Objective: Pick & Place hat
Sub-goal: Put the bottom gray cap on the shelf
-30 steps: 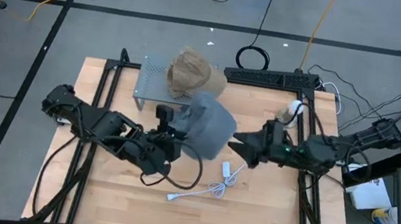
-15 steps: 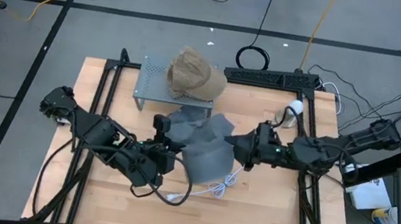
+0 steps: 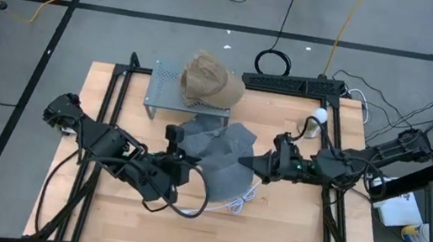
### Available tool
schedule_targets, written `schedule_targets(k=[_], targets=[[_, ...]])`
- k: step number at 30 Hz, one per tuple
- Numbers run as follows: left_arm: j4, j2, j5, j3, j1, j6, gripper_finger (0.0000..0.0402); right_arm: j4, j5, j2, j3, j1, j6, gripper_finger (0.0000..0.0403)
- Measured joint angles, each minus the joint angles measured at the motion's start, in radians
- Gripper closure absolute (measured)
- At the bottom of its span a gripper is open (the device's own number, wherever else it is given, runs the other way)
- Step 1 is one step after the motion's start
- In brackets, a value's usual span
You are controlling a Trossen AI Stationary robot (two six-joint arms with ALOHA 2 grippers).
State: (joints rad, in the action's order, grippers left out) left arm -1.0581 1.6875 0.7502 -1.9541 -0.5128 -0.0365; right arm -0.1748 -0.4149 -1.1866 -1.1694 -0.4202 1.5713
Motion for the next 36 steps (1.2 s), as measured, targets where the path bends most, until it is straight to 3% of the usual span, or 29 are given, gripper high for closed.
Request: schedule_targets(k=[5, 11, 18, 24, 30, 33, 36], targets=[[0.083, -0.018, -0.004, 0.000, 0.007, 0.075, 0.0320, 0.016, 0.000, 0.030, 0.002, -0.001, -0.069, 0.0398], [0.266, -0.072, -0.010, 0.000, 0.024, 0.155, 0.0212, 0.105, -0.037, 0.133, 0.002, -0.001, -0.222, 0.0400], [0.430, -0.134, -0.045, 0.000, 0.083, 0.389, 0.0122, 0.114, -0.168, 0.294, 0.002, 0.001, -0.745, 0.0400], [0.598, -0.145, -0.174, 0.000, 0.169, 0.570, 0.0088, -0.028, -0.131, 0.350, 0.002, 0.005, -1.283, 0.0400], [0.727, -0.143, -0.323, 0.000, 0.273, 0.809, 0.0078, -0.042, -0.079, 0.357, 0.002, 0.004, -1.663, 0.0400], [0.745, -0.144, -0.371, 0.000, 0.322, 0.952, 0.0083, -0.040, -0.087, 0.354, 0.002, 0.005, -1.848, 0.0400], [0.746, -0.144, -0.414, 0.000, 0.362, 1.060, 0.0091, -0.042, -0.164, 0.344, 0.001, 0.004, -2.042, 0.0400]])
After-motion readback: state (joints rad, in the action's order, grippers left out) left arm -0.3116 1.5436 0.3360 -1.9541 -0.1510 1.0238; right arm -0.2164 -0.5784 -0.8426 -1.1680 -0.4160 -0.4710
